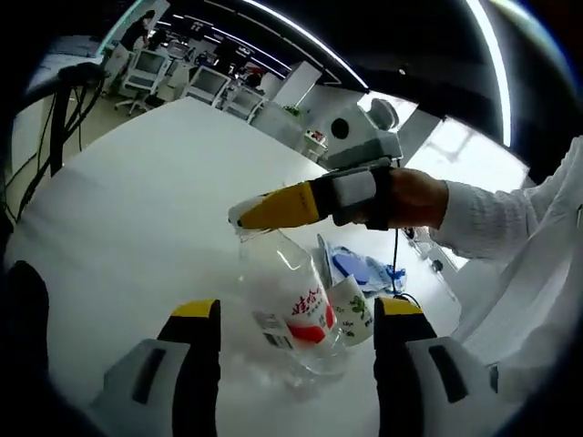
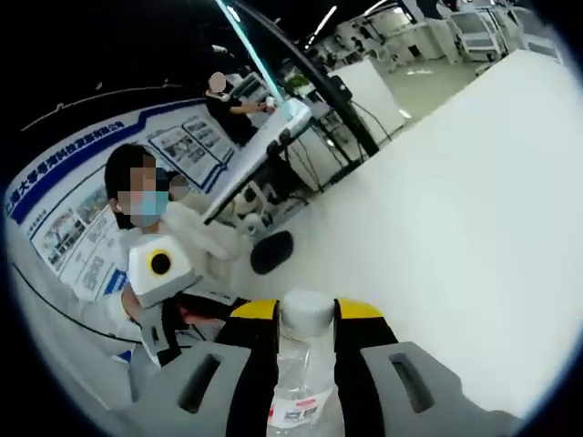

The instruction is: Arrange the tabletop items into an orderly group along one side of the table until the central work area is clear of visible clutter.

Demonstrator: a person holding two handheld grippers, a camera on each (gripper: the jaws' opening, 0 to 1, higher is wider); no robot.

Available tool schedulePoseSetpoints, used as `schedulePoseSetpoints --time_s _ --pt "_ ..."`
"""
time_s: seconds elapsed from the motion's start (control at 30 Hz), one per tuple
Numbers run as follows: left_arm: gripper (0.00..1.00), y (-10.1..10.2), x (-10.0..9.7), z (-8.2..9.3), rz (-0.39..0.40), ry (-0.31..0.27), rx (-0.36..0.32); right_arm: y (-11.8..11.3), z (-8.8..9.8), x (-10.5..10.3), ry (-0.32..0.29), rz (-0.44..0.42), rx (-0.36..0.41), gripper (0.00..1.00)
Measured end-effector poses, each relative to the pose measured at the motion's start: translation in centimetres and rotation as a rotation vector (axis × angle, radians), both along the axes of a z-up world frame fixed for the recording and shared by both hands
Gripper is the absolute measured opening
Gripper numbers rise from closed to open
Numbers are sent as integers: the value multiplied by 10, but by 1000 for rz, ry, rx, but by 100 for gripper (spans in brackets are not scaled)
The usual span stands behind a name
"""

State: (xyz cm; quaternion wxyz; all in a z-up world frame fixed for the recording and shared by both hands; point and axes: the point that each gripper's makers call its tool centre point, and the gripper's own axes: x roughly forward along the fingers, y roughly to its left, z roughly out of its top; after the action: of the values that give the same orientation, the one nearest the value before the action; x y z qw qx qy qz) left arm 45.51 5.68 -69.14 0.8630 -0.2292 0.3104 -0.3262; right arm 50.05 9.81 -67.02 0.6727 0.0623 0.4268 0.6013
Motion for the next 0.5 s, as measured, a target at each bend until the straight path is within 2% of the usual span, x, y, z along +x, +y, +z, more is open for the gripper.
schedulePoseSetpoints --time_s 0.2,0.37,0.5 --pt "66 -11 0 -8 -49 13 0 -1 14 -11 -99 19 -12 20" --pt "65 -17 -3 -9 -74 13 2 0 21 -20 -136 15 -9 20" --pt "60 -18 -5 -12 -96 13 12 1 25 -26 -158 12 -8 19"
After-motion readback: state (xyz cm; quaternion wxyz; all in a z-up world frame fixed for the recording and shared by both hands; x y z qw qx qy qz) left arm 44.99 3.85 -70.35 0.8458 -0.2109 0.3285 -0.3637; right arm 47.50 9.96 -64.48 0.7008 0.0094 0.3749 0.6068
